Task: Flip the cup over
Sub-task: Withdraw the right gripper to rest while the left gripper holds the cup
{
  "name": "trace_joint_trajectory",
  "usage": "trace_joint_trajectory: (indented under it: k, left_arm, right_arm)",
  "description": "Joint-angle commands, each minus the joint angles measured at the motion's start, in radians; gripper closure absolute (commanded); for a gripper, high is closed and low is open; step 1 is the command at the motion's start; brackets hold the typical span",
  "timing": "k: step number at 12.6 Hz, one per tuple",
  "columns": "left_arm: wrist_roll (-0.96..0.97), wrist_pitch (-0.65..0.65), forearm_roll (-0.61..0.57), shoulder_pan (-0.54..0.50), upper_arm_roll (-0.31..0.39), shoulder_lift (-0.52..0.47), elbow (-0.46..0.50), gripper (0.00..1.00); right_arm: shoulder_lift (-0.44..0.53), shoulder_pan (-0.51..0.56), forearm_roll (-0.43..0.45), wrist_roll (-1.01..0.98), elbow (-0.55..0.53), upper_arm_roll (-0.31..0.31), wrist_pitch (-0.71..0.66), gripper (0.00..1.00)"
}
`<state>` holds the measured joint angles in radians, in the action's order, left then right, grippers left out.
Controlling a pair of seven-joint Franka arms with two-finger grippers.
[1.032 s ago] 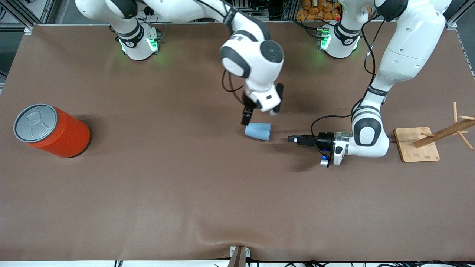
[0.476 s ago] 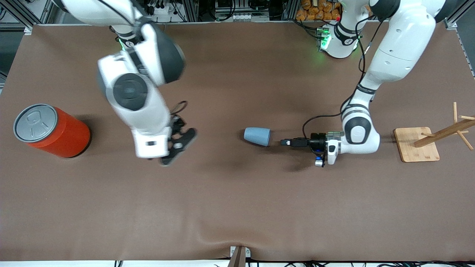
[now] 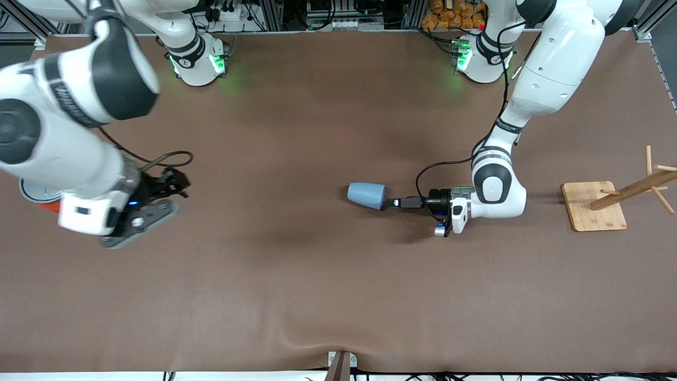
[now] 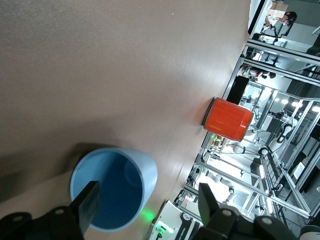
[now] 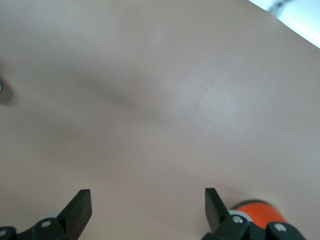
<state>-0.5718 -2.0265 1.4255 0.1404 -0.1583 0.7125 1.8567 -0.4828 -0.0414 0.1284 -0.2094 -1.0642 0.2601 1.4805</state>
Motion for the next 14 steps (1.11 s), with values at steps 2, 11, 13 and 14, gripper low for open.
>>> trace_joint_trajectory:
  k: [2, 11, 13, 14]
  left_arm:
    - [-0.023, -0.041, 0.088, 0.057, 0.002, 0.022, -0.030, 0.17]
    - [-0.030, -0.078, 0.092, 0.103, 0.002, 0.022, 0.004, 1.00]
    - [-0.026, -0.084, 0.089, 0.102, 0.006, 0.015, 0.001, 1.00]
    - [-0.022, -0.086, 0.087, 0.099, 0.006, 0.012, -0.004, 1.00]
  right_arm:
    - [0.078, 0.074, -0.019, 0.267, -0.030, 0.030, -0.066, 0.00]
    - [0.571, 0.038, -0.230, 0.530, -0.535, -0.219, 0.053, 0.00]
    - [0.573, 0.035, -0.210, 0.530, -0.537, -0.216, 0.053, 0.00]
    - [0.573, 0.034, -0.208, 0.528, -0.537, -0.211, 0.053, 0.00]
